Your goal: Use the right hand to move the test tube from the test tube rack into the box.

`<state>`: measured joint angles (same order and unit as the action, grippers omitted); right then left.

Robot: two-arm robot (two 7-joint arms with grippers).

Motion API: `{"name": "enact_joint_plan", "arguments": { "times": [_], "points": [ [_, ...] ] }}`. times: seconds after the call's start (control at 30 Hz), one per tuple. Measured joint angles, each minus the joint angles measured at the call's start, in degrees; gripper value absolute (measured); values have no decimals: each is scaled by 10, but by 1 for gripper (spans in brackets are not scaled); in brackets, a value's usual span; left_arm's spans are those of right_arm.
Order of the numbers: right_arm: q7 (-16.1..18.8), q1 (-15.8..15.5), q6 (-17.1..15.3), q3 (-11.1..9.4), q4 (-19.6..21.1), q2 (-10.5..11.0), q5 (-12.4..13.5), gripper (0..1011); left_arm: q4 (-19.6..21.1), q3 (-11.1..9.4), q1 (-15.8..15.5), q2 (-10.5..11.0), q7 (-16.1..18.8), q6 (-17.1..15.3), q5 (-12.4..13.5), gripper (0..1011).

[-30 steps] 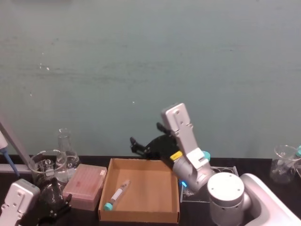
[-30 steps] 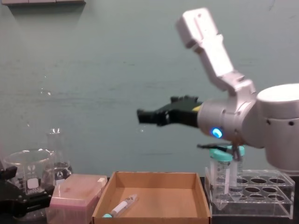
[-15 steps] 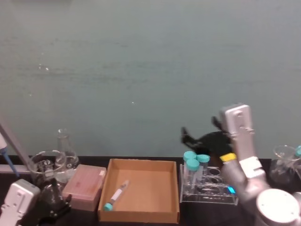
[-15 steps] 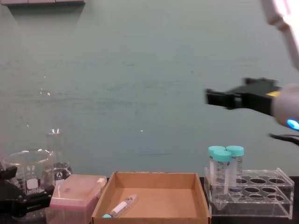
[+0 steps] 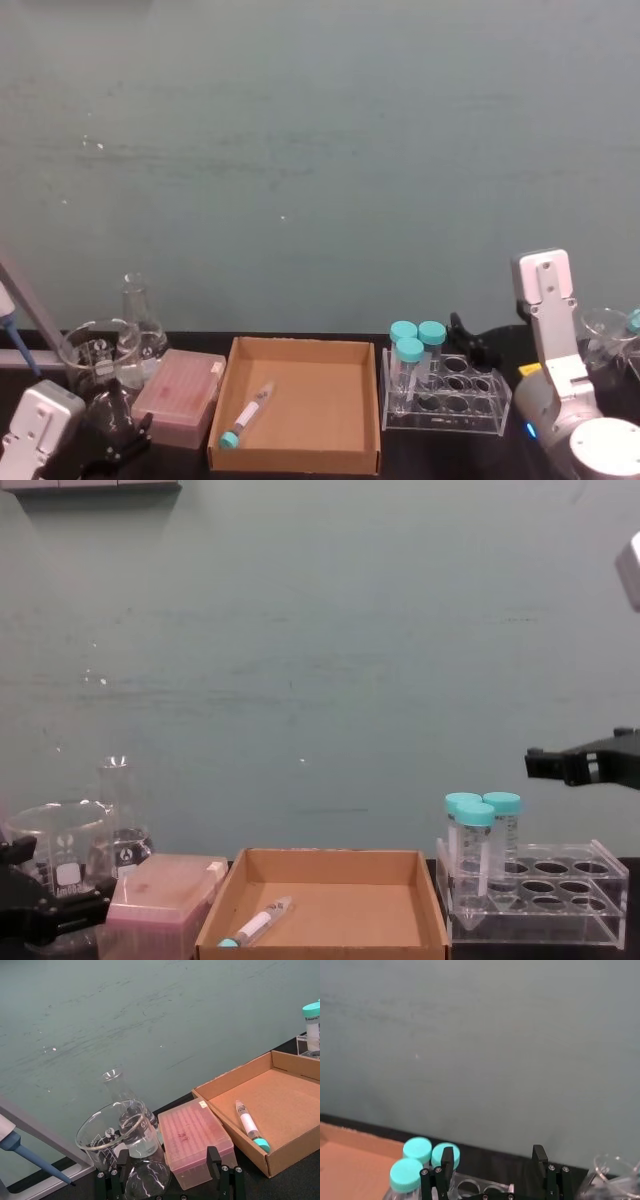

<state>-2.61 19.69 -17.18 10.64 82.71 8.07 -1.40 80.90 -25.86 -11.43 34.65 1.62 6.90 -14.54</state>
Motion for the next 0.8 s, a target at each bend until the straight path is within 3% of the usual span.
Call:
{"name": "enact_joint_plan", "arguments": {
  "times": [0.13,0.8],
  "points": [
    [16,5,-19,0,-7,-3,1,1000,0,0,0,0,0,0,0,1000],
    [12,4,-12,0,-6,-2,1,1000,0,0,0,0,0,0,0,1000]
  ]
}}
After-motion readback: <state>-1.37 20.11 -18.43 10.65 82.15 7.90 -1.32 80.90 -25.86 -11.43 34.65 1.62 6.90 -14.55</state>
